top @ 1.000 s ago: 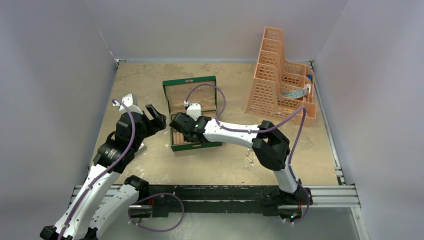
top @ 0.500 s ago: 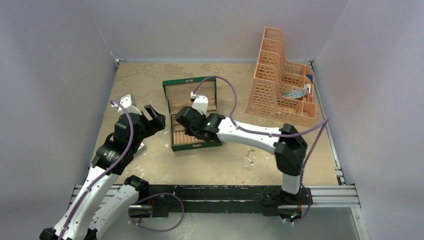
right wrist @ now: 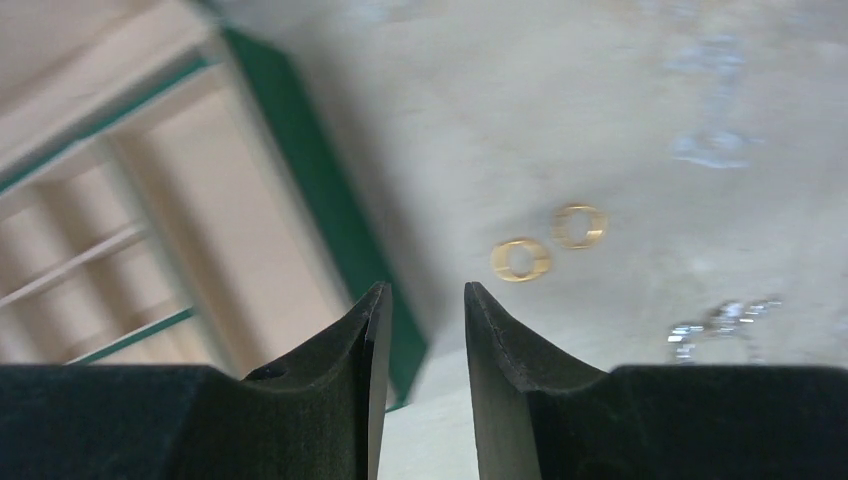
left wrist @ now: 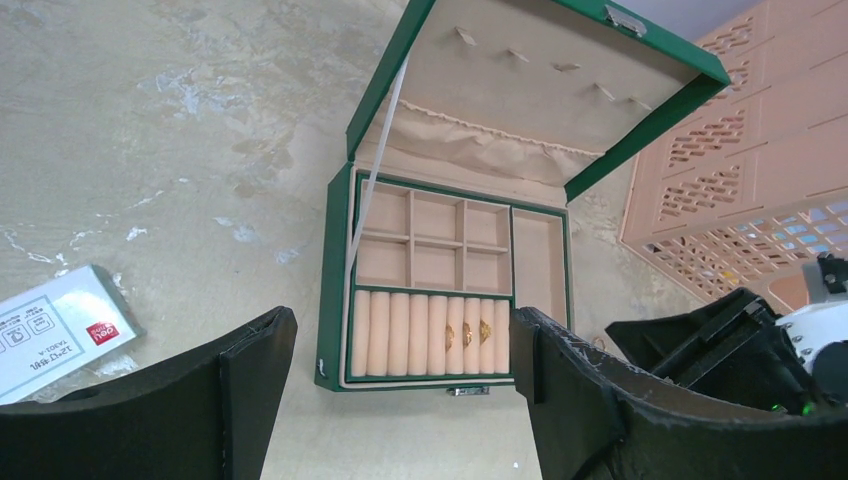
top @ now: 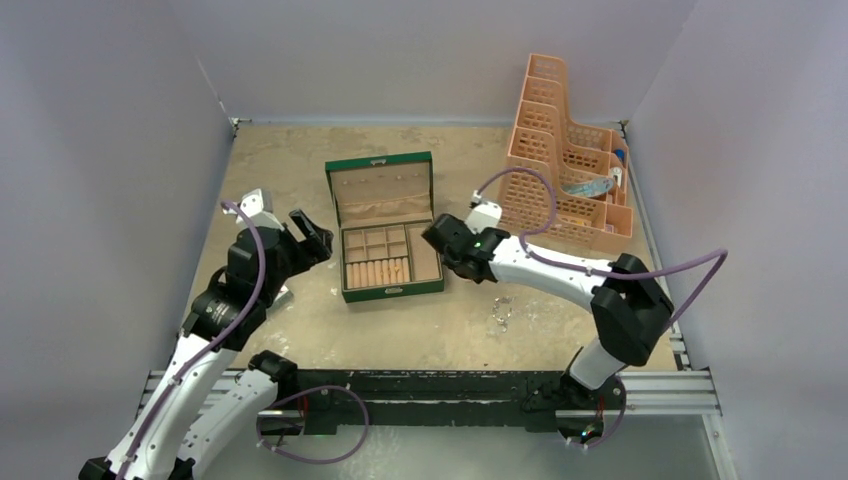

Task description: Organize the mixed jewelry

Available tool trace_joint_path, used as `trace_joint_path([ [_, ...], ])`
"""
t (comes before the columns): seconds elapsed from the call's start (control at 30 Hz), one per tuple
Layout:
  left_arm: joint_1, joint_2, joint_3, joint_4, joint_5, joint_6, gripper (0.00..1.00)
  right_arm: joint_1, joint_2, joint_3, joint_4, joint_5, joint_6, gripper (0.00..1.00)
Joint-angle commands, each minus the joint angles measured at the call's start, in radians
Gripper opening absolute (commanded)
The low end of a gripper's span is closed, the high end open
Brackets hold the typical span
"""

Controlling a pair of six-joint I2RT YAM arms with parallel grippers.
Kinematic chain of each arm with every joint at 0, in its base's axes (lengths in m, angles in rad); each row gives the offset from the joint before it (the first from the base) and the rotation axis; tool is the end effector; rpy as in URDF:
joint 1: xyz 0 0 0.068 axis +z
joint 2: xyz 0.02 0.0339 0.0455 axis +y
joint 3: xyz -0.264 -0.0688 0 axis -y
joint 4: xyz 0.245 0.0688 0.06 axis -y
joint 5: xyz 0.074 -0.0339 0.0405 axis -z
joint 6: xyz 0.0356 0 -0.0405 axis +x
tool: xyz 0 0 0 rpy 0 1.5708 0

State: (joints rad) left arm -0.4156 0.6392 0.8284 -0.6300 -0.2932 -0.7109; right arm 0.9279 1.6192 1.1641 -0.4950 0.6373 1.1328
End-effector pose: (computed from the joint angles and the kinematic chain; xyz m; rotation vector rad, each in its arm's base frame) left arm 0.1279 -0.0452 0.3299 -0.4815 1.9591 -0.4291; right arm 0.2201 0.2585 0.2399 0.4736 2.2457 0.2403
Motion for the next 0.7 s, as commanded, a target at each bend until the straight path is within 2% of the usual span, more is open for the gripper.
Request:
trace_joint_path([
  [0.0, -0.002, 0.017, 0.007, 0.045, 0.019, 0.019, 0.78, -0.052, -0.082, -0.116, -0.033, 0.006, 0.096, 0.35],
  [0.23, -0.002, 0.041, 0.006, 0.056, 0.033, 0.017, 0.78, -0.093, -0.06, -0.213, 0.033, -0.03, 0.092, 0.3],
  [0.5, -0.002, 0.041, 0.004, 0.052, 0.038, 0.02, 0.78, -0.097, 0.002, -0.215, 0.107, -0.048, 0.036, 0.29],
  [0.67, -0.002, 0.046, 0.005, 0.053, 0.042, 0.019, 0.78, -0.097, 0.037, -0.204, 0.081, -0.022, 0.06, 0.25],
])
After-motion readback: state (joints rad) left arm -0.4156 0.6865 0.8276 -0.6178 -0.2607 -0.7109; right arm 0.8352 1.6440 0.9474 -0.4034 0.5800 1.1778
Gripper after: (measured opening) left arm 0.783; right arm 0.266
